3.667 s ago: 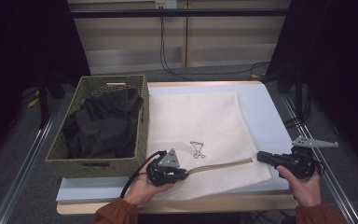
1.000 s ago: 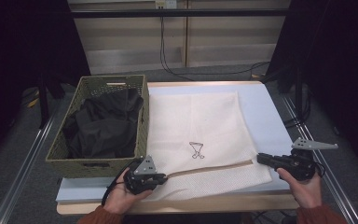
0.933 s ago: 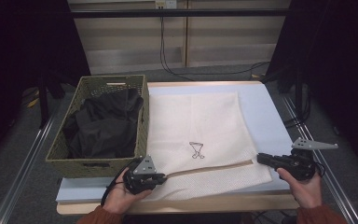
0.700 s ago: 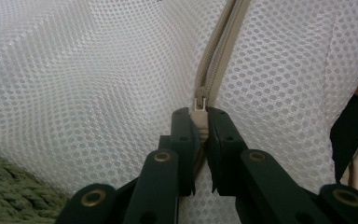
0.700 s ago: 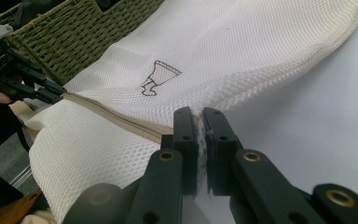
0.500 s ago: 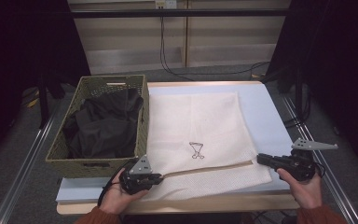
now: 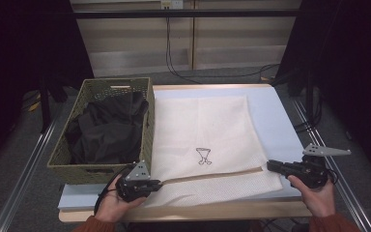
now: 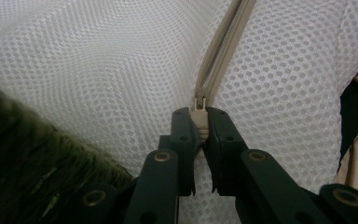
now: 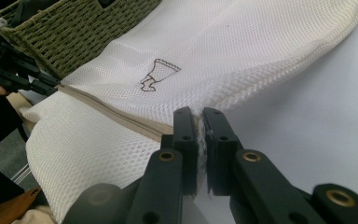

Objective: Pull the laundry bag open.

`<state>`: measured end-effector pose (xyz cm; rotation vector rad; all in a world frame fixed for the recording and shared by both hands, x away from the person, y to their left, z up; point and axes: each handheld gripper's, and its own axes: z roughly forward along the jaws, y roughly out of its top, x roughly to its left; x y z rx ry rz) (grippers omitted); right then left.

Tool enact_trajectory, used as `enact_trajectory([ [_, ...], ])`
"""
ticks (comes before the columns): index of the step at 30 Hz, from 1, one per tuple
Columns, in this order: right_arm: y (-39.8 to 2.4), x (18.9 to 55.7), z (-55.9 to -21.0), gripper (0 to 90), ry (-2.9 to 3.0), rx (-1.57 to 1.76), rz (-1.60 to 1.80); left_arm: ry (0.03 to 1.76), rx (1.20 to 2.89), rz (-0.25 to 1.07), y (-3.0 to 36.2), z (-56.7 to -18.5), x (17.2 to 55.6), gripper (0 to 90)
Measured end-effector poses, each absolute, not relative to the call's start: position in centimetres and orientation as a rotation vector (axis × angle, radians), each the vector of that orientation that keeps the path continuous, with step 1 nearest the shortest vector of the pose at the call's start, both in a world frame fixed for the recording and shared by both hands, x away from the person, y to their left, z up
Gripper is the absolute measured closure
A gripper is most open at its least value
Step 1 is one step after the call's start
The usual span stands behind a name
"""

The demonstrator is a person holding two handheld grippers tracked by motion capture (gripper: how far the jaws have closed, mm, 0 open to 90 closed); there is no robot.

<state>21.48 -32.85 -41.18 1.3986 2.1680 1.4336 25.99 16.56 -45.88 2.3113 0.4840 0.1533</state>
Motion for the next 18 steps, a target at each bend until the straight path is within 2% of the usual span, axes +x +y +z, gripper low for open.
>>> enact_trajectory([
  [18,-32.9,21.3,-40.9,85.1,2.171,1.384,1.437,0.541,2.258,0.169,18.6,-45.8,25.8,81.7],
])
